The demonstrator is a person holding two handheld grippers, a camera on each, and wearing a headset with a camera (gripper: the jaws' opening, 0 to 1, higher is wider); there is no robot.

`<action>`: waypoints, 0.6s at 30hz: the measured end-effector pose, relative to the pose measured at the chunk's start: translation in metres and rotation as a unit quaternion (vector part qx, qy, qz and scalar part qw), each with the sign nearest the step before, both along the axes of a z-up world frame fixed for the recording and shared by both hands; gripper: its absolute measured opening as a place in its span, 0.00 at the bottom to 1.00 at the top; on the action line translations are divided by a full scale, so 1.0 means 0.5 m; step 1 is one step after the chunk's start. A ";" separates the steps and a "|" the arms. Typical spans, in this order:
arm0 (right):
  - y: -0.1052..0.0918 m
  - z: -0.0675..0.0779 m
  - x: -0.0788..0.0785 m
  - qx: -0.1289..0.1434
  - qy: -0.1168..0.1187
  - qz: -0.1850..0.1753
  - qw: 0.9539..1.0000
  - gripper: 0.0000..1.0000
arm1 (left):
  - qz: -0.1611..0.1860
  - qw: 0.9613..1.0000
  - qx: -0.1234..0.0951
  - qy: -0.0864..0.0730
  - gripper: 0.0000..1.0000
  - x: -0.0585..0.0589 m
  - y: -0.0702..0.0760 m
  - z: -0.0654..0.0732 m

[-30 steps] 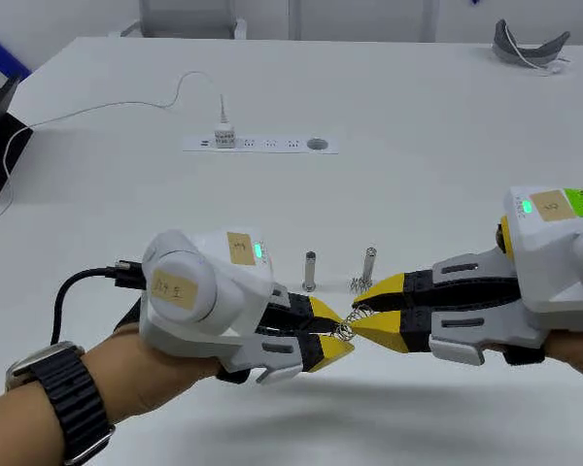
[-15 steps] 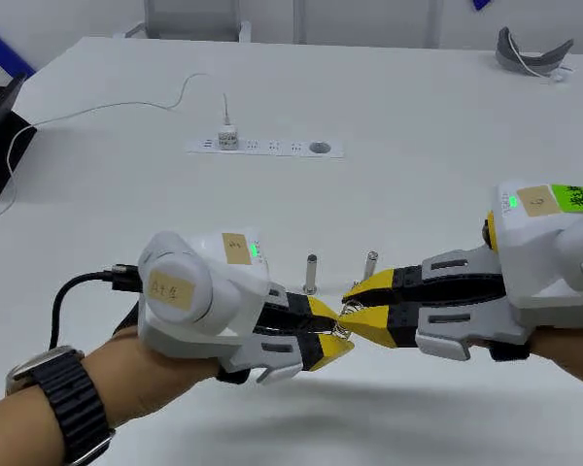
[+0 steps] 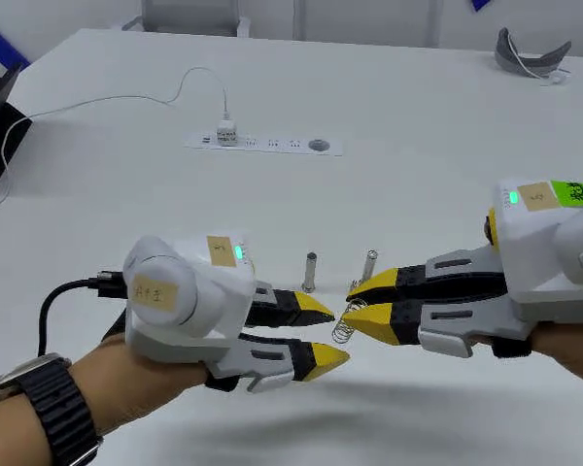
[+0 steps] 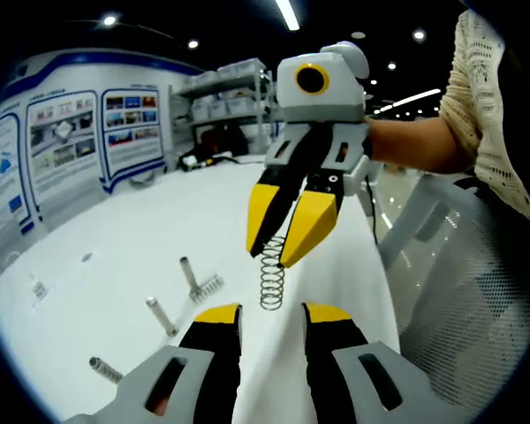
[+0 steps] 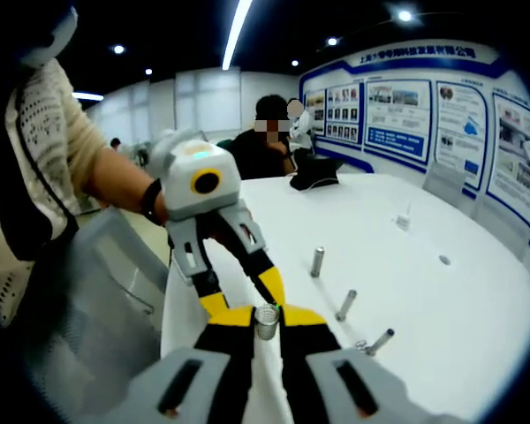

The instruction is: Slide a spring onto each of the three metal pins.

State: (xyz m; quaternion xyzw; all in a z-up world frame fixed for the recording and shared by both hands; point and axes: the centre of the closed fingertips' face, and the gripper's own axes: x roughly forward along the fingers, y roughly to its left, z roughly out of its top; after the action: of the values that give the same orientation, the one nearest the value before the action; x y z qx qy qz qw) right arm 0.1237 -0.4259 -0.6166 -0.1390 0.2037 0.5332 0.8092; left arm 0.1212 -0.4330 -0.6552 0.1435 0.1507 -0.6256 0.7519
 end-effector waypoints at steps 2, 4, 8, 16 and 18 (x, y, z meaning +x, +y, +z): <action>-0.001 0.000 0.002 -0.001 0.000 -0.002 1.000 0.12 | 0.006 1.000 -0.005 0.003 0.31 0.002 0.009 0.001; -0.003 0.001 0.005 -0.002 0.000 -0.004 1.000 0.12 | 0.012 1.000 -0.008 0.006 0.34 0.003 0.018 -0.001; -0.005 0.001 0.011 -0.003 0.001 -0.009 1.000 0.12 | 0.023 1.000 -0.010 0.013 0.41 0.004 0.037 -0.004; -0.010 0.002 0.023 -0.009 0.000 -0.016 1.000 0.12 | 0.059 0.998 -0.023 0.023 0.52 0.015 0.077 -0.008; -0.011 0.003 0.027 -0.010 -0.001 -0.018 1.000 0.12 | 0.067 0.997 -0.024 0.022 0.54 0.017 0.085 -0.008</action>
State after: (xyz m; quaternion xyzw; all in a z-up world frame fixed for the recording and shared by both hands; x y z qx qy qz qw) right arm 0.1373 -0.4315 -0.6153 -0.1439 0.2111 0.5164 0.8174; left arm 0.1299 -0.3905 -0.6592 0.1013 0.1611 -0.5804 0.7918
